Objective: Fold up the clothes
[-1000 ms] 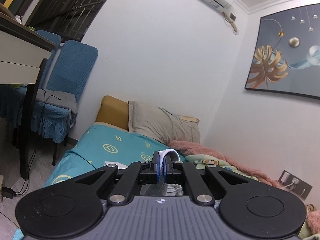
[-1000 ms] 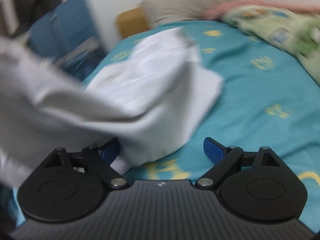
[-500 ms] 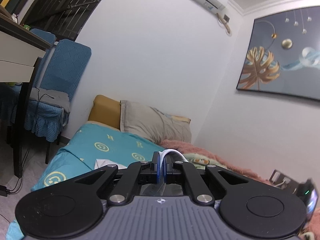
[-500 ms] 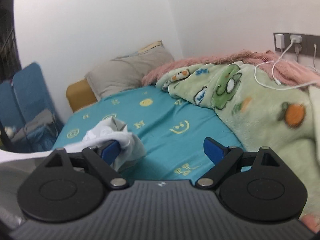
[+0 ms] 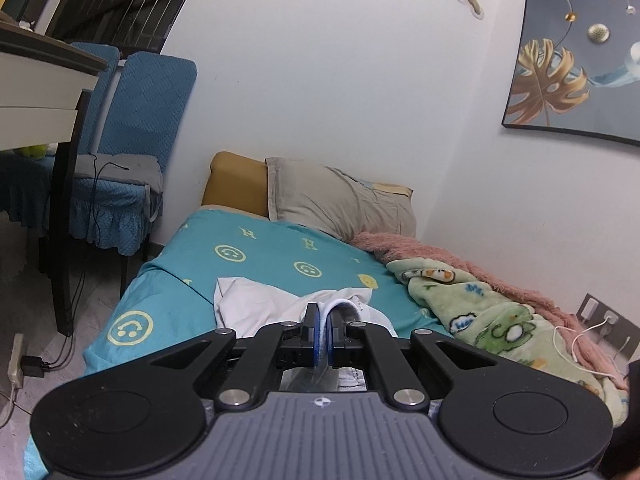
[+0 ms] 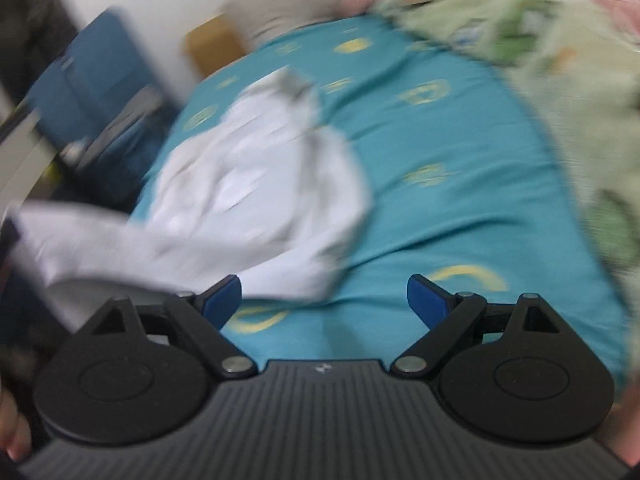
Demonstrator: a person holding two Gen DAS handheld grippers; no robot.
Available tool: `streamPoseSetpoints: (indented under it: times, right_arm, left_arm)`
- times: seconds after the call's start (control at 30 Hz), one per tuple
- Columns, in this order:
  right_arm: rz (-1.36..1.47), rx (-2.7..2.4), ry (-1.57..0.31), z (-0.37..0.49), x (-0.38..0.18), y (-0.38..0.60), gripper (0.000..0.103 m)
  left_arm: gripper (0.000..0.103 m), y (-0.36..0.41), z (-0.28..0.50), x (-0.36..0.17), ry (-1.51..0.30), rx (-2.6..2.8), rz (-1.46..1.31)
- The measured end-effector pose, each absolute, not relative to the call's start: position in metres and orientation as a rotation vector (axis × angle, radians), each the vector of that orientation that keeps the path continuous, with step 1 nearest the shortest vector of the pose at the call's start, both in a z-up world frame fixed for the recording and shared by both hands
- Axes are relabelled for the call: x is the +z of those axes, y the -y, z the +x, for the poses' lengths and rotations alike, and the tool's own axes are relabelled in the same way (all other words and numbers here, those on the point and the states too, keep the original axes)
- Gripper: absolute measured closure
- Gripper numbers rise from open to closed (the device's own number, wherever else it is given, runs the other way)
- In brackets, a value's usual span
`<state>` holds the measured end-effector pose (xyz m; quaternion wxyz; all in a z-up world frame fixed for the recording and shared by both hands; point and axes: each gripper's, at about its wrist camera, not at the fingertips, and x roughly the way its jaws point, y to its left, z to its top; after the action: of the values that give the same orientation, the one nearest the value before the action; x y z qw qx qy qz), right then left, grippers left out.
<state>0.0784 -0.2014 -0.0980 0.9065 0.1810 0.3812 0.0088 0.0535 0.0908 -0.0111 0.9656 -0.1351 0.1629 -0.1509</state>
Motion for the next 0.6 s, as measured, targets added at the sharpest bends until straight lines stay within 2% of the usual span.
streamPoseSetpoints:
  times: [0.2, 0.27, 0.37, 0.4, 0.43, 0.47, 0.5, 0.53, 0.6]
  right_arm:
    - [0.044, -0.023, -0.796, 0.113, -0.131, 0.141, 0.012]
    - [0.092, -0.108, -0.754, 0.115, -0.133, 0.155, 0.012]
    - [0.305, -0.174, -0.655, 0.106, -0.129, 0.196, 0.013]
    - [0.344, -0.181, -0.643, 0.104, -0.129, 0.205, 0.019]
    - [0.372, -0.177, -0.65, 0.106, -0.133, 0.212, 0.039]
    - [0.397, -0.159, -0.662, 0.109, -0.135, 0.216, 0.051]
    - [0.401, -0.147, -0.67, 0.111, -0.137, 0.216, 0.075]
    - [0.404, -0.134, -0.676, 0.112, -0.138, 0.216, 0.09]
    - [0.363, -0.103, -0.645, 0.11, -0.131, 0.209, 0.093]
  left_arm:
    - [0.099, -0.091, 0.053, -0.013, -0.336, -0.259, -0.272]
    - [0.099, -0.092, 0.054, -0.014, -0.344, -0.233, -0.266]
    - [0.099, -0.094, 0.057, -0.016, -0.362, -0.206, -0.274]
    - [0.099, -0.095, 0.058, -0.017, -0.366, -0.201, -0.282]
    - [0.099, -0.096, 0.058, -0.018, -0.37, -0.196, -0.284]
    - [0.098, -0.096, 0.059, -0.019, -0.375, -0.19, -0.281]
    - [0.097, -0.096, 0.06, -0.02, -0.38, -0.185, -0.278]
    - [0.097, -0.096, 0.06, -0.021, -0.385, -0.179, -0.275]
    - [0.096, -0.096, 0.061, -0.022, -0.395, -0.169, -0.269]
